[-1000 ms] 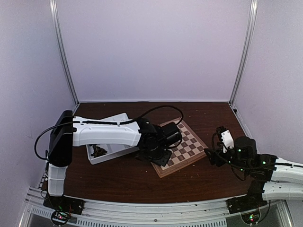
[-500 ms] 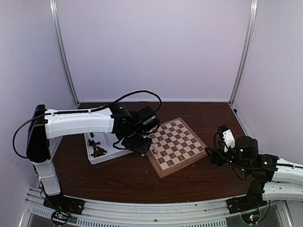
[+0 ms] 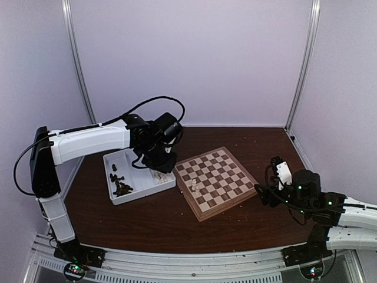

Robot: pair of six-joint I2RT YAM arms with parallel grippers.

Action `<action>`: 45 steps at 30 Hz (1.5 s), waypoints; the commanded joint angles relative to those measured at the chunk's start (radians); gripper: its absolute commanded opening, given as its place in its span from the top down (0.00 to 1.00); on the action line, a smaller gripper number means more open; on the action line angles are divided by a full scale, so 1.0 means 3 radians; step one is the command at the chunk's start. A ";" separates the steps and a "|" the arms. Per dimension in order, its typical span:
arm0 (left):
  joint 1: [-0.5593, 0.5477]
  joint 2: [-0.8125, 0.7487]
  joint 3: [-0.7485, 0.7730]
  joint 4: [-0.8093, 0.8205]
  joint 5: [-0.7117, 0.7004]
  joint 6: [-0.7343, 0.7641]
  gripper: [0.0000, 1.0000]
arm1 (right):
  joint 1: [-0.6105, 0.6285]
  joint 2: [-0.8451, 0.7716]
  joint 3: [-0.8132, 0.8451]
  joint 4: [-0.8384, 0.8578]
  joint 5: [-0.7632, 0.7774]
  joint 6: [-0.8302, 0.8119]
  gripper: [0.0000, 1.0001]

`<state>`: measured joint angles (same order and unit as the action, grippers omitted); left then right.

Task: Set up the chess pieces on the board
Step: Place the chess piece on the chessboard.

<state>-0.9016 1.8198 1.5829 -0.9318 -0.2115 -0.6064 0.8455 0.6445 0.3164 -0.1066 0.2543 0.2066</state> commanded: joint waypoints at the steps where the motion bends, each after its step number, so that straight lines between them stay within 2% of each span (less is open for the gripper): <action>1: 0.0033 0.0202 0.0289 0.0119 0.0050 0.0237 0.97 | -0.0016 -0.0051 -0.0027 0.0054 -0.0032 -0.0037 0.25; 13: 0.0096 0.0607 0.0678 0.0263 0.0365 0.0398 0.97 | -0.0016 -0.0029 -0.0022 0.0061 -0.0065 -0.0044 0.25; 36: 0.0101 0.0995 0.0743 0.0475 0.0681 0.0416 0.96 | -0.0016 -0.0021 -0.0028 0.0077 -0.0086 -0.0055 0.25; 45: 0.0102 0.1076 0.0755 0.0477 0.0652 0.0488 0.95 | -0.0016 -0.0019 -0.0027 0.0079 -0.0087 -0.0055 0.25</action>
<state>-0.8776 2.1208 1.7790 -0.8162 -0.0227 -0.4839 0.8455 0.6395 0.3164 -0.1001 0.2321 0.2043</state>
